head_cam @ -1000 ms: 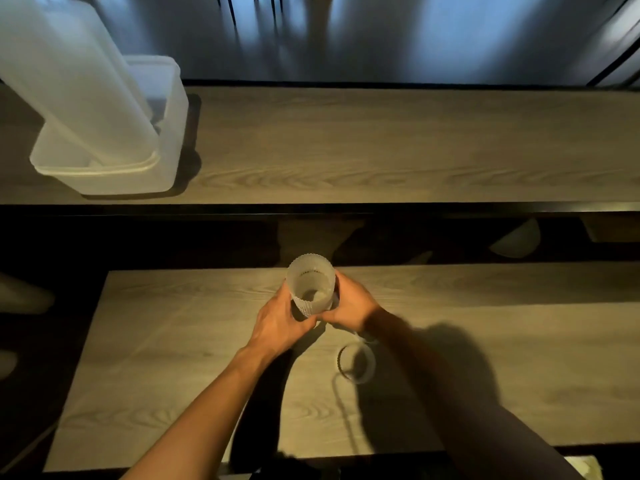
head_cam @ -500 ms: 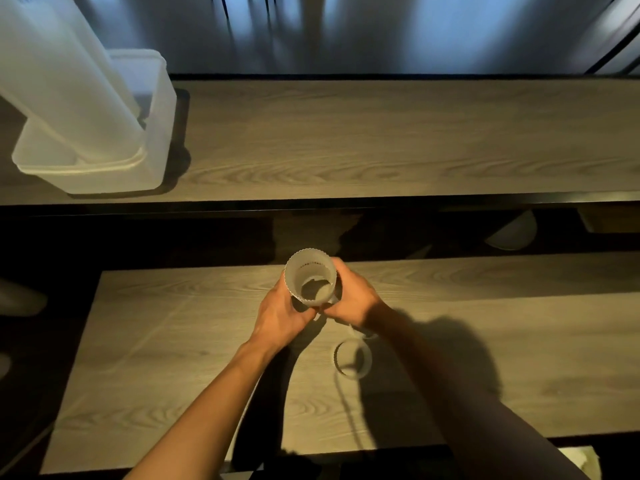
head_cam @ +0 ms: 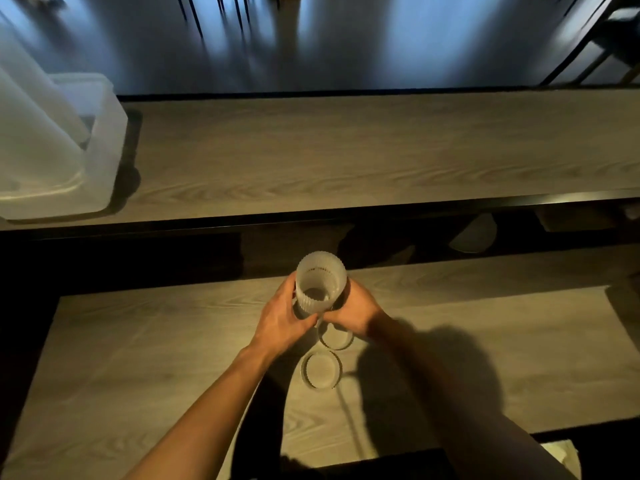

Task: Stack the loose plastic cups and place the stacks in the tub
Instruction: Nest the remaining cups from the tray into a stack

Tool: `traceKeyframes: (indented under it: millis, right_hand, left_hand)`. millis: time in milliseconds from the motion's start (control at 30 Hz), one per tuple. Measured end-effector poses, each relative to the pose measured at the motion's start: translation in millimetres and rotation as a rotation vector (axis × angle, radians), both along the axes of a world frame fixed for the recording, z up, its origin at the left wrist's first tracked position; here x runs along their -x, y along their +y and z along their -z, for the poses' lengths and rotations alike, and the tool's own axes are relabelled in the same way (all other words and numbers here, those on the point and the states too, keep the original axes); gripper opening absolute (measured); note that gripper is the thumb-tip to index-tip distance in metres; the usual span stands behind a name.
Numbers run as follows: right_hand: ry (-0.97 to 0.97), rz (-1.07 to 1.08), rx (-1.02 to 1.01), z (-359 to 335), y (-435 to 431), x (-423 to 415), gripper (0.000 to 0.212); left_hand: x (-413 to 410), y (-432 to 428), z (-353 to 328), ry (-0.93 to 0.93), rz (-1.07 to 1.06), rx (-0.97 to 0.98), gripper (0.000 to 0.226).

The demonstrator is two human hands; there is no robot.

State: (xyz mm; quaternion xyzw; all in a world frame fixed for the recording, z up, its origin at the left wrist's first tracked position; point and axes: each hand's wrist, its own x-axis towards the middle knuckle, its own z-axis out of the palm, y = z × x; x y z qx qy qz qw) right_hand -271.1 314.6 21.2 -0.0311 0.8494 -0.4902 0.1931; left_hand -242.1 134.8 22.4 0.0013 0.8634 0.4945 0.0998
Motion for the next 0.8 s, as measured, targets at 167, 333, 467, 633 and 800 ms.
traceKeyframes:
  millis: [167,333,467,633,800]
  right_hand:
    - [0.042,-0.054,0.033,1.4,4.1,6.9,0.075]
    - [0.1,-0.072,0.04,5.4,2.7,-0.2,0.073]
    - [0.121,-0.074,0.045,4.1,2.1,-0.9,0.071]
    - [0.104,-0.091,0.075,2.1,4.6,1.0,0.078]
    - [0.054,-0.116,0.096,-3.7,2.8,-1.5,0.077]
  left_hand:
    - [2.3,3.4,1.8,0.024,-0.025,-0.004,0.084]
    - [-7.8,1.6,9.3,0.065,-0.012,-0.006,0.079]
    - [-10.1,2.1,10.7,0.066,-0.041,0.019,0.082]
    - [-6.2,4.3,9.2,0.076,-0.026,0.033,0.079]
    - [-4.5,5.5,1.6,0.098,0.003,0.054,0.073]
